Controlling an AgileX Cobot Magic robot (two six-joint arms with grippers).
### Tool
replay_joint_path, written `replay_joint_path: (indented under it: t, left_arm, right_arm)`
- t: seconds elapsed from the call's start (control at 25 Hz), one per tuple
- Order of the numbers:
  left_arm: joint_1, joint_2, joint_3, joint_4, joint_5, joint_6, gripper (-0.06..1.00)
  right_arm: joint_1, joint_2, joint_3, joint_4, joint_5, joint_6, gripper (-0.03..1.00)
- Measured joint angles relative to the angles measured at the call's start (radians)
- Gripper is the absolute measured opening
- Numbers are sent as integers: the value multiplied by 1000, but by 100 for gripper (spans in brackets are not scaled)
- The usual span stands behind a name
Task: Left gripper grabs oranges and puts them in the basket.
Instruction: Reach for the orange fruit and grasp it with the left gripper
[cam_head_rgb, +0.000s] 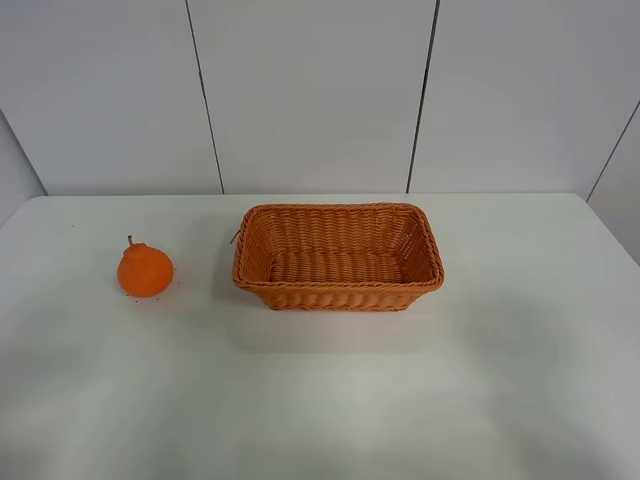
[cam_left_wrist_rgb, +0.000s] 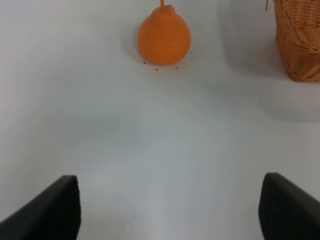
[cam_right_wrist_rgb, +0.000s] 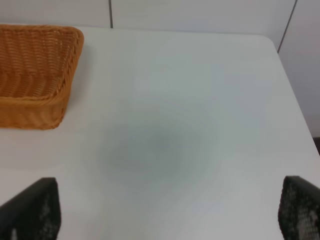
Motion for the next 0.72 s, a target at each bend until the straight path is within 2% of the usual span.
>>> replay_joint_path:
  t: [0.52,0.72]
  left_arm:
    - [0,13,-14,10,-7,0,84]
    - [0,219,-122,-1,-8,8,84]
  right_arm:
    - [0,0,0,0,0,0,69]
    - [0,0,0,0,0,0,69]
